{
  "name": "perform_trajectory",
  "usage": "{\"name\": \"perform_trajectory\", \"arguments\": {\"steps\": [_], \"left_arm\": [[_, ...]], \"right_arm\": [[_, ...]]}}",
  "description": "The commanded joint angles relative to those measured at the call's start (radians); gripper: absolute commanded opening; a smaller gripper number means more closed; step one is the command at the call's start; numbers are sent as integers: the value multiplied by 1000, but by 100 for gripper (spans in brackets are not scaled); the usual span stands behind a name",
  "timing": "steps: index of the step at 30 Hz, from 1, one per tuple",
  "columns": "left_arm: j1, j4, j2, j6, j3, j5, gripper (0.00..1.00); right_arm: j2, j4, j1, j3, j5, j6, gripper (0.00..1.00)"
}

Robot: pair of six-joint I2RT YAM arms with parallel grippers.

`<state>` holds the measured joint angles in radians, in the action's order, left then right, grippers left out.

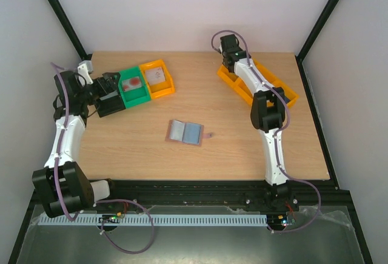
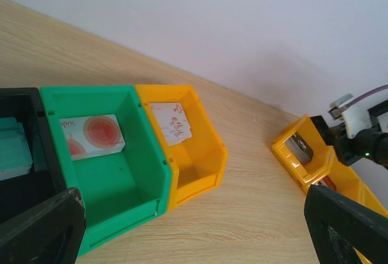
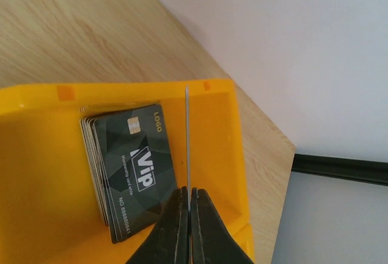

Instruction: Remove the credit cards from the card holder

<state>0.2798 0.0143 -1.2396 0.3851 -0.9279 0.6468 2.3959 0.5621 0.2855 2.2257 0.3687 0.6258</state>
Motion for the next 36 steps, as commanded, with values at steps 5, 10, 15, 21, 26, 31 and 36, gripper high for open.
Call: {"name": "perform_trajectory", "arguments": {"steps": [5, 10, 15, 21, 26, 31, 36], "left_arm": [[12, -45, -2, 13, 21, 36, 99], [13, -49, -4, 16, 23, 43, 100], [14, -54, -6, 21, 24, 50, 99], [15, -57, -5, 23, 27, 59, 100], [18, -65, -4, 27, 33, 66, 99], [20, -71, -6, 32, 37, 77, 100], [21, -74, -7, 34, 38, 83, 99]], "right_arm": [[77, -35, -12, 16, 126, 84, 2], [88, -49, -15, -3, 129, 108, 1], [95, -57, -15, -25, 130, 130, 2], [104, -96, -15, -41, 119, 168, 2], [99, -122, -14, -63, 121, 192, 3], [105, -151, -16, -77, 137, 222, 4], [105, -163, -17, -83, 142, 234, 5]]}}
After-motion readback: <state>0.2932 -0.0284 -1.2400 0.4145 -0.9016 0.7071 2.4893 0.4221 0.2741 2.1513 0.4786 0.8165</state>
